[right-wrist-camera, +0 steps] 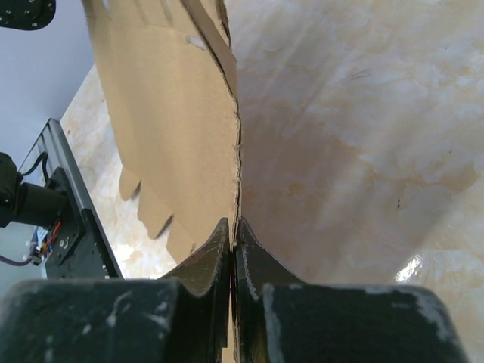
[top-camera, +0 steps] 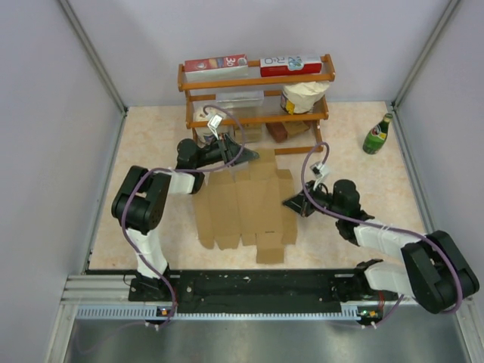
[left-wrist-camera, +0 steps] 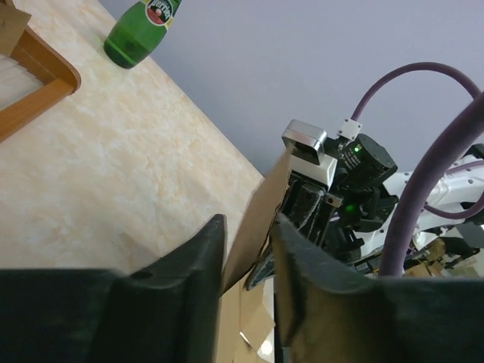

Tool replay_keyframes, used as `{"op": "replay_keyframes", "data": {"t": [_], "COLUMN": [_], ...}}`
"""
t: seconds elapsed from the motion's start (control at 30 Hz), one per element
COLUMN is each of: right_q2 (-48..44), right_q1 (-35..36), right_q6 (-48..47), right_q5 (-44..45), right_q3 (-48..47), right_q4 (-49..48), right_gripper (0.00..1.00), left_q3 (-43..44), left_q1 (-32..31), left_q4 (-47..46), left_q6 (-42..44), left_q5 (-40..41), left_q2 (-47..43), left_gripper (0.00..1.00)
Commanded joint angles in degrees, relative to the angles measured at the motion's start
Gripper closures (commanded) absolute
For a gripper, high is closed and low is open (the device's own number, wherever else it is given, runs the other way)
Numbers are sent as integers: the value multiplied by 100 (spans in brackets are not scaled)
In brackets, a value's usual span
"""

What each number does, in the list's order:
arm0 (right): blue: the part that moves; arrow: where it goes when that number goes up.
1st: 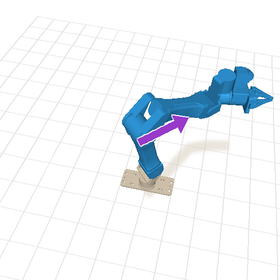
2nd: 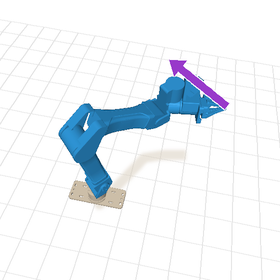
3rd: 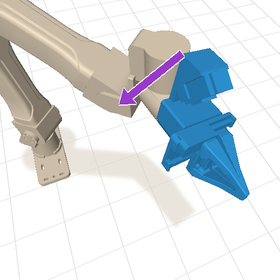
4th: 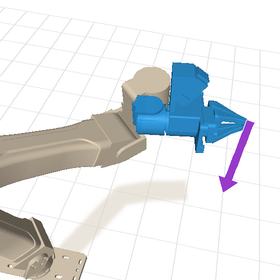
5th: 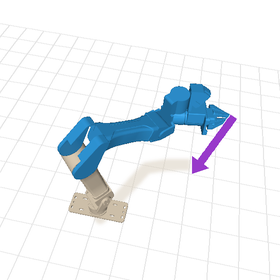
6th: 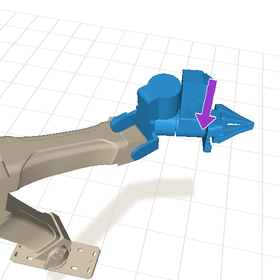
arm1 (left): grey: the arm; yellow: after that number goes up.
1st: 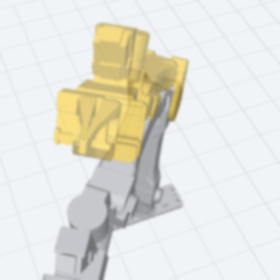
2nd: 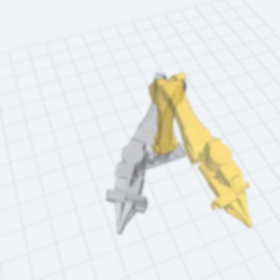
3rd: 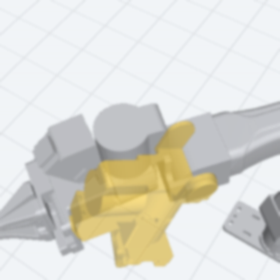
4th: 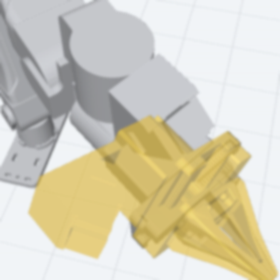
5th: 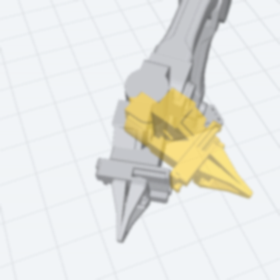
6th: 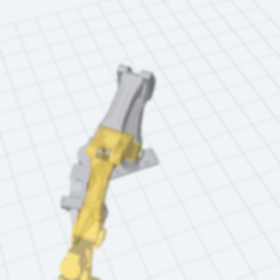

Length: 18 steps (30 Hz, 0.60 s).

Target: Fold the paper box

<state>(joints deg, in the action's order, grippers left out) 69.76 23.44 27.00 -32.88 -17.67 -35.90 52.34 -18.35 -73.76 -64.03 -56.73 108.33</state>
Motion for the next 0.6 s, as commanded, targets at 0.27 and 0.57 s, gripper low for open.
{"op": "replay_keyframes", "data": {"t": [0.27, 0.57], "right_q2": [-1385, -447], "right_q1": [-77, -85], "right_q6": [-880, -1759], "right_q5": [870, 1521], "right_q3": [-1808, -3935], "right_q4": [4157, 7358], "right_gripper": [100, 100], "left_q3": [1015, 1130], "left_q1": [33, 42], "left_q4": [-185, 1590], "left_q6": [302, 1480], "left_q5": [-233, -181], "left_q2": [13, -356], "left_gripper": [11, 2]}}
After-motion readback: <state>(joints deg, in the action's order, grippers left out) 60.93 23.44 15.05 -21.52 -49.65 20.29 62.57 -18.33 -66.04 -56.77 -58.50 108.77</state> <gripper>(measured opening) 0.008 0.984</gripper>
